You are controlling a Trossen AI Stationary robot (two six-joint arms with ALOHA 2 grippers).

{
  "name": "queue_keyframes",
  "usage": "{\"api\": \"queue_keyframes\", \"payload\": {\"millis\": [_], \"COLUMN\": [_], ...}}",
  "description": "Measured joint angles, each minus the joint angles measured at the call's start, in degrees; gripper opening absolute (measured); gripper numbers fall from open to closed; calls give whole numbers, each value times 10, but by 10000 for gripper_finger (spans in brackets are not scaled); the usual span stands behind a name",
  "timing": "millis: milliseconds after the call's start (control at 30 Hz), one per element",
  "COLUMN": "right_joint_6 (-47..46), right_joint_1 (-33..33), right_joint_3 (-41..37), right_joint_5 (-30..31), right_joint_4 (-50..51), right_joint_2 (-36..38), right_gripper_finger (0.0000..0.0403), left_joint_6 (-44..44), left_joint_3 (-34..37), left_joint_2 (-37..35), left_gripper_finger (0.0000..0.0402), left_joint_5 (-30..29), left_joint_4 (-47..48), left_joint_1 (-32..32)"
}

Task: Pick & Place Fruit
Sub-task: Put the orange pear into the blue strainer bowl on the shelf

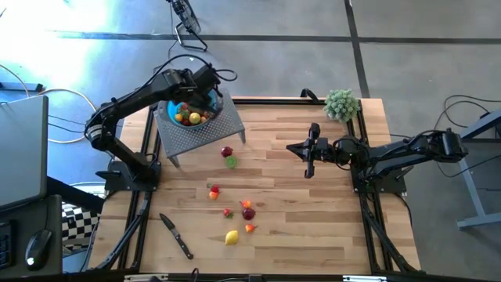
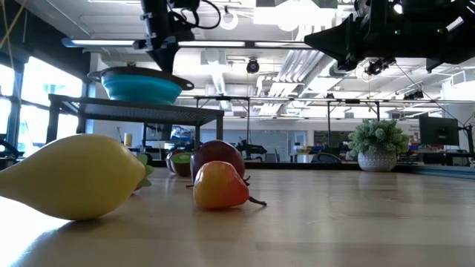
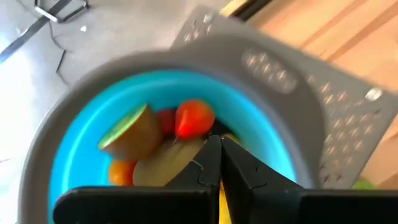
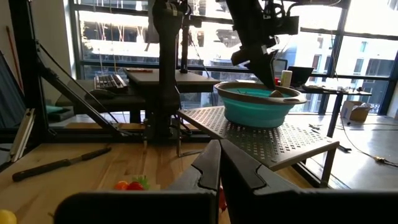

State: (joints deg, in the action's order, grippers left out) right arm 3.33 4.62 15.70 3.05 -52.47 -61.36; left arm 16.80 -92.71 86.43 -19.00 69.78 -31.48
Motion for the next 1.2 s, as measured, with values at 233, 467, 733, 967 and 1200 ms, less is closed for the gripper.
{"api": "queue_keyframes", "payload": {"millis": [233,467,733,967,1200], "right_joint_6": [11,15,25,24,23], "right_joint_1": [0,0,0,0,0], "right_joint_3": [0,0,0,0,0], "right_joint_5": [0,2,15,13,13], "right_joint_4": [0,0,0,0,0], "right_joint_2": [0,0,0,0,0], "right_gripper_finger": [3,3,3,3,2], "left_joint_6": [-56,-93,-122,-59,4], "left_joint_3": [0,0,26,142,274], "left_joint_2": [0,-30,-118,-181,-182], "left_gripper_finger": [6,5,5,5,5], "left_joint_5": [43,52,51,41,26], "left_joint_4": [9,74,38,-80,-154], "left_joint_1": [3,63,189,322,437]}}
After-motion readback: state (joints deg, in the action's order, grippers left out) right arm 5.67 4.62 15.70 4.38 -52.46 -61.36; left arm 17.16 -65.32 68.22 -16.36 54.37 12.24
